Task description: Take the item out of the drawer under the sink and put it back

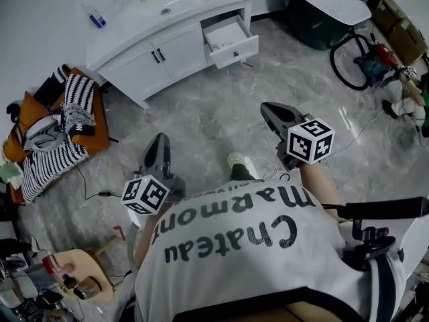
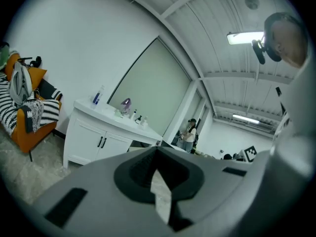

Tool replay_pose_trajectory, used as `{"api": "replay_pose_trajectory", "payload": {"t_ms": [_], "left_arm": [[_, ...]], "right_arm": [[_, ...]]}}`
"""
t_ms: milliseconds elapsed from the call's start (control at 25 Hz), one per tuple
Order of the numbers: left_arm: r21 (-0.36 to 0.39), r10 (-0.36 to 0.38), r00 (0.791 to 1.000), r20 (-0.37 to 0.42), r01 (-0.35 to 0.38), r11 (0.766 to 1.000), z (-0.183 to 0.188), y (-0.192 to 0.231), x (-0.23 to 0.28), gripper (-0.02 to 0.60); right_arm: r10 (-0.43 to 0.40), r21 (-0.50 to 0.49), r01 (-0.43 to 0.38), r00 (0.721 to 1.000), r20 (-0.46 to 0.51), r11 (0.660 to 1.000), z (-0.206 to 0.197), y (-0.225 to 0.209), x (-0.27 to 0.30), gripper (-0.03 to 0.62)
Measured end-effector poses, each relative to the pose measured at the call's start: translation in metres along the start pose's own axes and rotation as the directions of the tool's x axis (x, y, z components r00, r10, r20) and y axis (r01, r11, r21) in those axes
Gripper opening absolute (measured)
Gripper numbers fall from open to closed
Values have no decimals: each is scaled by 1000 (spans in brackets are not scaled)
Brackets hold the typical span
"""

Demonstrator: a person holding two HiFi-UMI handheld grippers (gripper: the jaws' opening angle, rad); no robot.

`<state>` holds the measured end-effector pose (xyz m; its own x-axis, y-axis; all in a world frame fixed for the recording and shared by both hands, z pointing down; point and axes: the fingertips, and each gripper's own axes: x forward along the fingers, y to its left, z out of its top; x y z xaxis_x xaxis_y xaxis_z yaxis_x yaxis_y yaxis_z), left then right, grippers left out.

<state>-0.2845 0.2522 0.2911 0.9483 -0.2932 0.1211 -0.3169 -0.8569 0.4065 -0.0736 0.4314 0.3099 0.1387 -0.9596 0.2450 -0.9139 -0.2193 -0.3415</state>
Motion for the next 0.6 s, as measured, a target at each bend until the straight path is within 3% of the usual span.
{"api": "replay_pose_trajectory", "payload": {"t_ms": [440,600], "left_arm": [[-14,46,999,-6,-46,999,24,19,117,9],[-10,43,999,6,-43,999,28,20,136,9]], "right_arm": [[21,-6,-21,999,-44,1000,56,-90,84,11],[37,-19,-37,998,-44,999,68,-105,103,11]]}}
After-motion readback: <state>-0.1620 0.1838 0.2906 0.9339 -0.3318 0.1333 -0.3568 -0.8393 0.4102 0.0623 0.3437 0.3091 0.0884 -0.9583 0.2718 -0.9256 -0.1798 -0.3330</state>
